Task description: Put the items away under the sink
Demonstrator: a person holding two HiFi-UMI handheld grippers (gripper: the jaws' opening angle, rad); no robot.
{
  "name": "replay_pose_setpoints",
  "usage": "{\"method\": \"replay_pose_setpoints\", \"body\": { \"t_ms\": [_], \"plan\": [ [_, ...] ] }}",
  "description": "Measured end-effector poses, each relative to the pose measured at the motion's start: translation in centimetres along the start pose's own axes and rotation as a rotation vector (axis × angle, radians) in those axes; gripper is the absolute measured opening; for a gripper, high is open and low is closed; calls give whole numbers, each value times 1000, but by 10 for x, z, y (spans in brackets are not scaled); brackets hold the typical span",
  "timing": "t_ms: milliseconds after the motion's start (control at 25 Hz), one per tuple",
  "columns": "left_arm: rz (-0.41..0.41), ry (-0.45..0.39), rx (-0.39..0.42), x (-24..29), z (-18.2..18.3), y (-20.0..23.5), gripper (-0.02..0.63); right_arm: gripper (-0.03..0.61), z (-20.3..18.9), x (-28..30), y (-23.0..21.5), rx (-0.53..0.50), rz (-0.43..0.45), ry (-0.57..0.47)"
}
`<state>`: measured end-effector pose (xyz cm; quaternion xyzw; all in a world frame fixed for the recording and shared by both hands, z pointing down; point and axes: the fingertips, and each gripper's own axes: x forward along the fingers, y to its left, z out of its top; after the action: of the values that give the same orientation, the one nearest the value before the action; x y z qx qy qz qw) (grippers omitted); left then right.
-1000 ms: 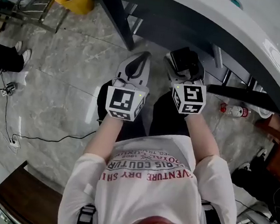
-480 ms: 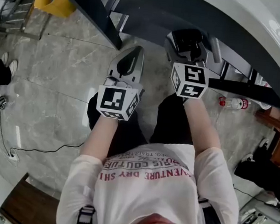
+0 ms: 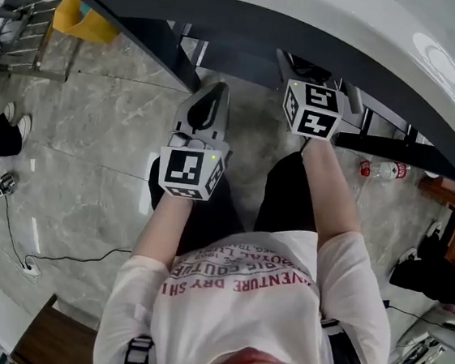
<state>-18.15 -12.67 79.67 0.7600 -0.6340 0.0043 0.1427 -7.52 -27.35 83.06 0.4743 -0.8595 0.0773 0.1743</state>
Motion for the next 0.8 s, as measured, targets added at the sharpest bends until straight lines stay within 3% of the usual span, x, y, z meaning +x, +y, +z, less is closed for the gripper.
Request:
{"method": "replay_pose_setpoints", "body": {
  "t_ms": [440,800],
  "plan": [
    [19,17,-4,-1,-9,4,23,371,-8,16,-10,36,-116,76],
    [2,11,-65,-8,-8,-3,23,379,-6,14,-6,71,-86,64]
  ]
}}
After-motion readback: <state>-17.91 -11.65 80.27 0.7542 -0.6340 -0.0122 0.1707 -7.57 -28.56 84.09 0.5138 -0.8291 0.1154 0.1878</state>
